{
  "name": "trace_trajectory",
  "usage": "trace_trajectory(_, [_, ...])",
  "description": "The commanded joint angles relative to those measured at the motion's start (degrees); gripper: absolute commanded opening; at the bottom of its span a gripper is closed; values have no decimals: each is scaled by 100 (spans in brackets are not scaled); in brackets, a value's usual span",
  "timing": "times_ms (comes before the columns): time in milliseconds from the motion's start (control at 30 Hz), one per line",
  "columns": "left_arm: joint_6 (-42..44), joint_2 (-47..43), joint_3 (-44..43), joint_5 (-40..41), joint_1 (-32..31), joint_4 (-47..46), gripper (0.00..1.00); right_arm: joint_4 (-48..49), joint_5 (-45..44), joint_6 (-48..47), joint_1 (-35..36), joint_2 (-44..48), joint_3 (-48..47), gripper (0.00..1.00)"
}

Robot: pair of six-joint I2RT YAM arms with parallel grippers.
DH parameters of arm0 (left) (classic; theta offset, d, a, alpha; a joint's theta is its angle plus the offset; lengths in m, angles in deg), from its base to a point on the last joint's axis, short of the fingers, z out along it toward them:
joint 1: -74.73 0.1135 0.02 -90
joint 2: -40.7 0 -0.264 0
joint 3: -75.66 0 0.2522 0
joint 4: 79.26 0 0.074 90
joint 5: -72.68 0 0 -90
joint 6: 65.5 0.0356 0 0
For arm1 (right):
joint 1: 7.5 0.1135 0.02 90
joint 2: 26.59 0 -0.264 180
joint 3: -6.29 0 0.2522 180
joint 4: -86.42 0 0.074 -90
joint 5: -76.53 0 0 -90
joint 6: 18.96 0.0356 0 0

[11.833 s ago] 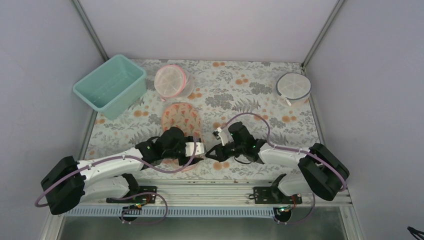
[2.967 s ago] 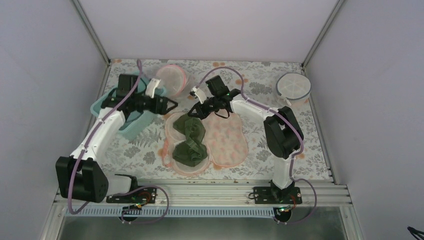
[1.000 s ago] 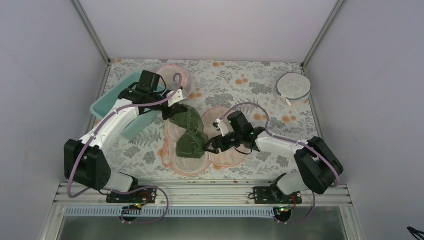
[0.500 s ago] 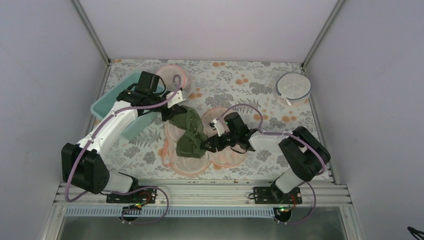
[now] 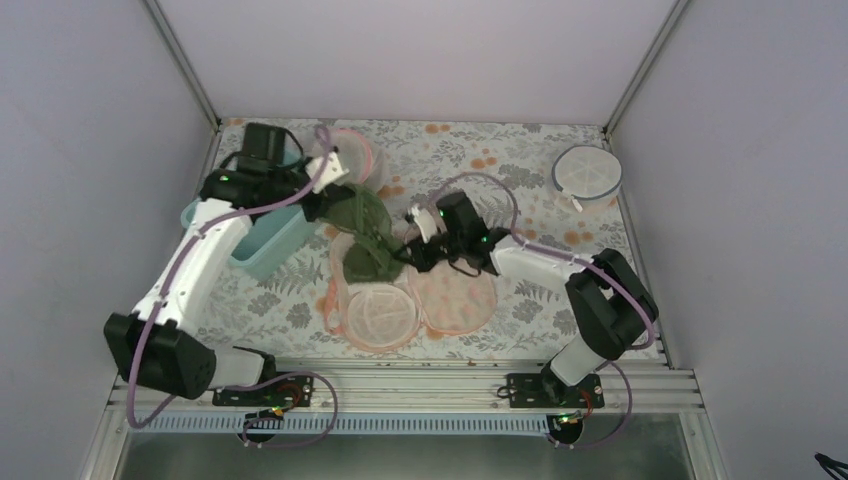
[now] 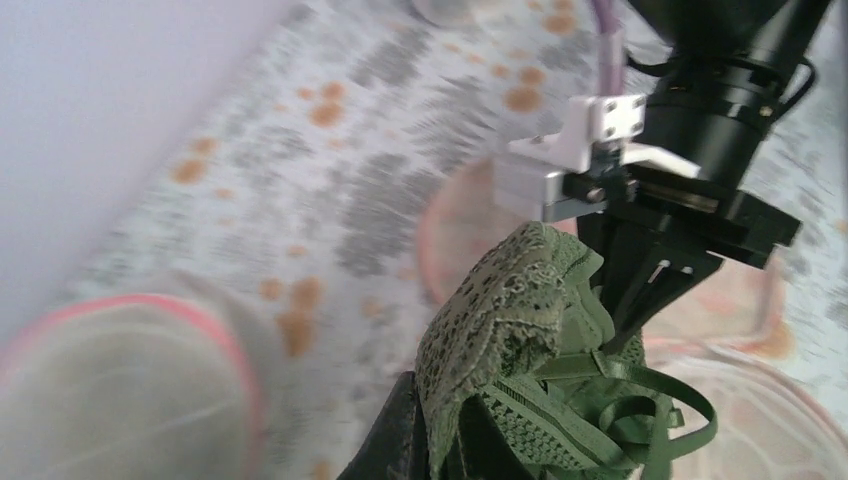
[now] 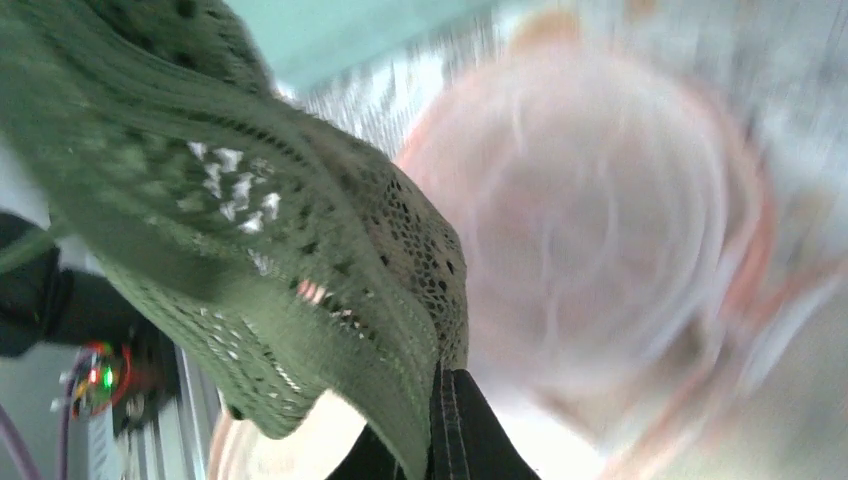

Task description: Unzip the laundry bag and remove the bra

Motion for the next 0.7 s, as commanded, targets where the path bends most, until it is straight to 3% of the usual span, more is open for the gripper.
trace_trajectory(0, [-42,-614,-755,23,583,162,2,-856,-462,-659,78,110,-1499,4])
trace_trajectory(133, [216,-1017,-976,328,1236,205,2,-1161,-670,-957,186,-416,-2983,4])
trace_trajectory(333, [937,-1256,-877,484,2611,-199,2,-1698,-1071,-1548,384,-2131,-5703,4])
trace_trajectory(533, [1476,-1234,-160,-463,4250,-1060,2,-1532,-1667,-2081,505,-3686,-7708,4])
trace_trajectory(667, [1751,-1312,769,-984,4565,-1896,2,-955,-2144,-2574,701,-4307,-8139,3])
